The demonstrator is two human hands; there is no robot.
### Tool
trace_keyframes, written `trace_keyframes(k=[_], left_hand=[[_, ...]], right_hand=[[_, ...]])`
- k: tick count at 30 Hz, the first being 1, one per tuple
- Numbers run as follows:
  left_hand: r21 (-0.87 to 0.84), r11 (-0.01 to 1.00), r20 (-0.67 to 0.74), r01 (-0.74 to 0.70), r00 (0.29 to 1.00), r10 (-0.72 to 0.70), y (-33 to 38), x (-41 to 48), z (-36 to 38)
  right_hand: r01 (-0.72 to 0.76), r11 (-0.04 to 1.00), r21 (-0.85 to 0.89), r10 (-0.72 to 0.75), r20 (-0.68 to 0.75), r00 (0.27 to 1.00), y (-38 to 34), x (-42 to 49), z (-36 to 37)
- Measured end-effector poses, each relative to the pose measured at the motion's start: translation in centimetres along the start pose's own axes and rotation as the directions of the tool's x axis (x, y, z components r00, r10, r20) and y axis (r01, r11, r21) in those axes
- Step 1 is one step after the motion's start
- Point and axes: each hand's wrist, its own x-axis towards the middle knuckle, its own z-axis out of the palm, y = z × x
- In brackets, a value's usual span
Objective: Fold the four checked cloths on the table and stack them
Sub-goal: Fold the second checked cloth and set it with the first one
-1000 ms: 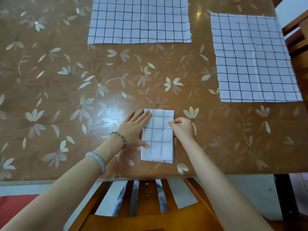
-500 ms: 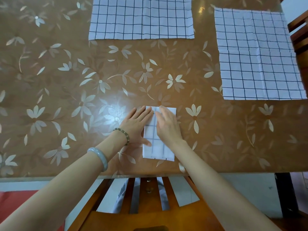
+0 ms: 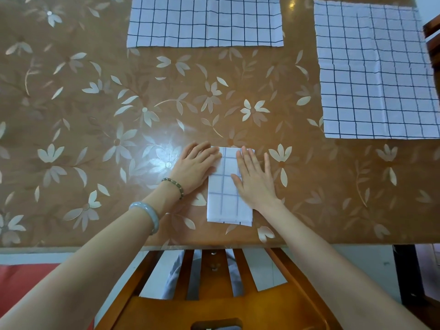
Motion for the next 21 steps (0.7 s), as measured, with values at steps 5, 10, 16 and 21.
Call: trace_keyframes(k=[5,10,16,21], left_hand=[[0.114,0.99,0.186,-0.08,0.981,0.057,-1.2,-1.0,-0.3],[0.188,0.975,0.272,-0.114,0.96,0.06,-0.5,-2.0,-0.8],[0.194,0.972,0.31,-0.133,0.948,0.068,0.6,-5.4,-0.3],[0.186,0.963,0.26,-0.196,0.955,0.144,2.2,-8.1,0.1]], right_hand=[[-0.007,1.0,-0.013,0.007,0.007,1.0,0.0,0.0,-0.1],[-0.018,1.0,0.007,0.018,-0.002,1.0,-0.1,0.0,-0.2],[-0.012,1.0,-0.006,0.012,0.003,1.0,-0.1,0.0,0.0],[-0.002,1.0,-0.007,0.002,0.013,1.0,0.0,0.1,-0.3]])
